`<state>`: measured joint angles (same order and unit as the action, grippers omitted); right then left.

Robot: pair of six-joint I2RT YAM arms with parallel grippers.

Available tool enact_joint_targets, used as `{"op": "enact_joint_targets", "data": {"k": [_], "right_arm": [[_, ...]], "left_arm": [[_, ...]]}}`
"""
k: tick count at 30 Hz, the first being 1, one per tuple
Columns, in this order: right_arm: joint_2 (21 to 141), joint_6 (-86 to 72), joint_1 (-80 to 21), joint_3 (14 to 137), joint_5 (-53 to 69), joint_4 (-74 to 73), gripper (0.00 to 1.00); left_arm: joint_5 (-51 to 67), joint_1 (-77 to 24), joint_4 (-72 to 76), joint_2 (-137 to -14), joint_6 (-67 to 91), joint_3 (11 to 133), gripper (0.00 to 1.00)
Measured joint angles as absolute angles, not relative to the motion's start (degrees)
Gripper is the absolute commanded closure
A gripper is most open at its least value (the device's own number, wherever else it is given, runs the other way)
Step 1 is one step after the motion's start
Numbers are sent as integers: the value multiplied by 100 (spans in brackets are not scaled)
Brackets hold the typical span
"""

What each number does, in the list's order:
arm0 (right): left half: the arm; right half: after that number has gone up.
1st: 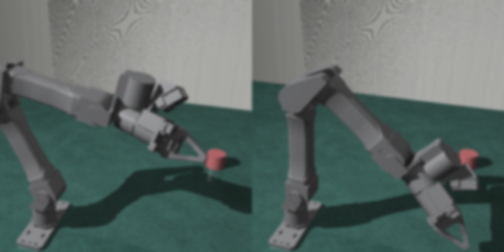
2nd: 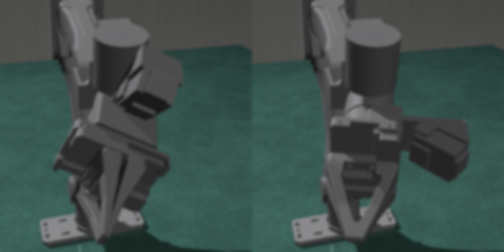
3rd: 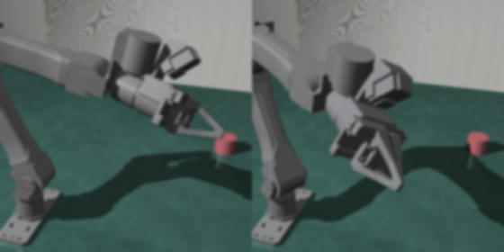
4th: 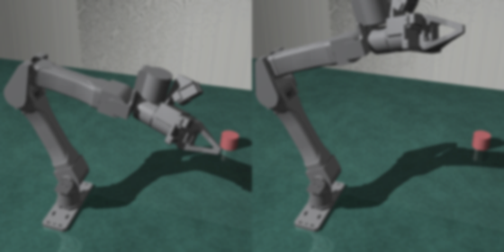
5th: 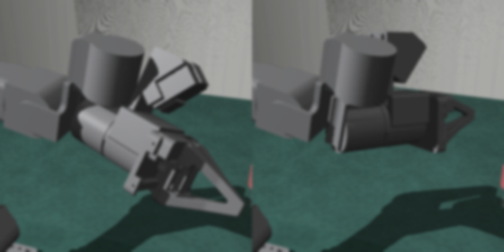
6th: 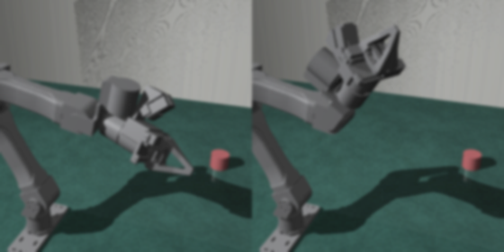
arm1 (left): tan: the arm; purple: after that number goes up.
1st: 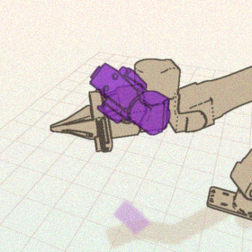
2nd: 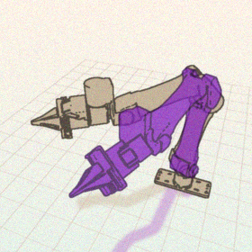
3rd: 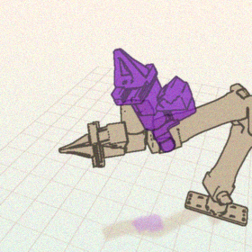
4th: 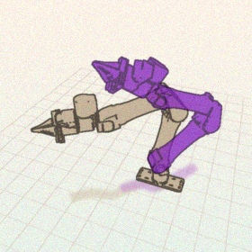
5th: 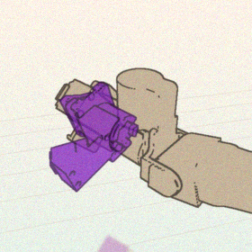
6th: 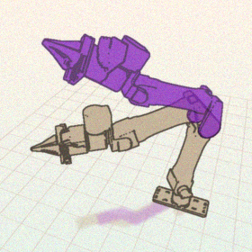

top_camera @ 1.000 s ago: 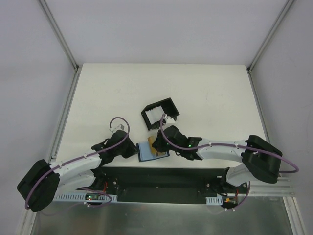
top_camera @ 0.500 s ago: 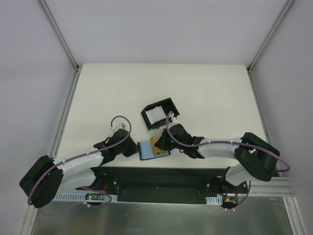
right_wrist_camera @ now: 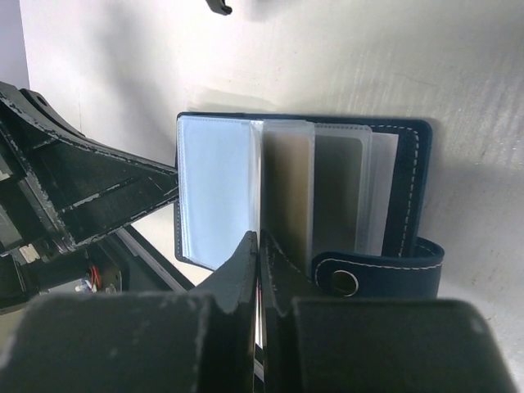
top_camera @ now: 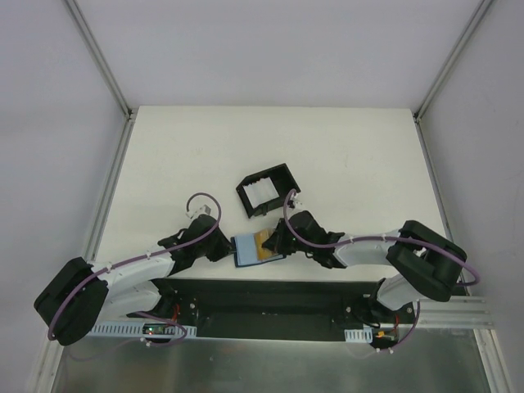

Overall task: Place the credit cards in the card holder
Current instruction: Insert the credit card into the card holder.

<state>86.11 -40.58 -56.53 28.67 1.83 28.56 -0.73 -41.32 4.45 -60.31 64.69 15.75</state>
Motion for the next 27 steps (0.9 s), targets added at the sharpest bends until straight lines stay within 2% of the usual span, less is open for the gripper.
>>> {"op": "enact_joint_targets", "data": {"k": [27], "right_arm": [[9196,-4633,-5441,2650,797,3951,100]], "left_arm": [[-110,-4130,495,-6108,6405,1590,100]]}}
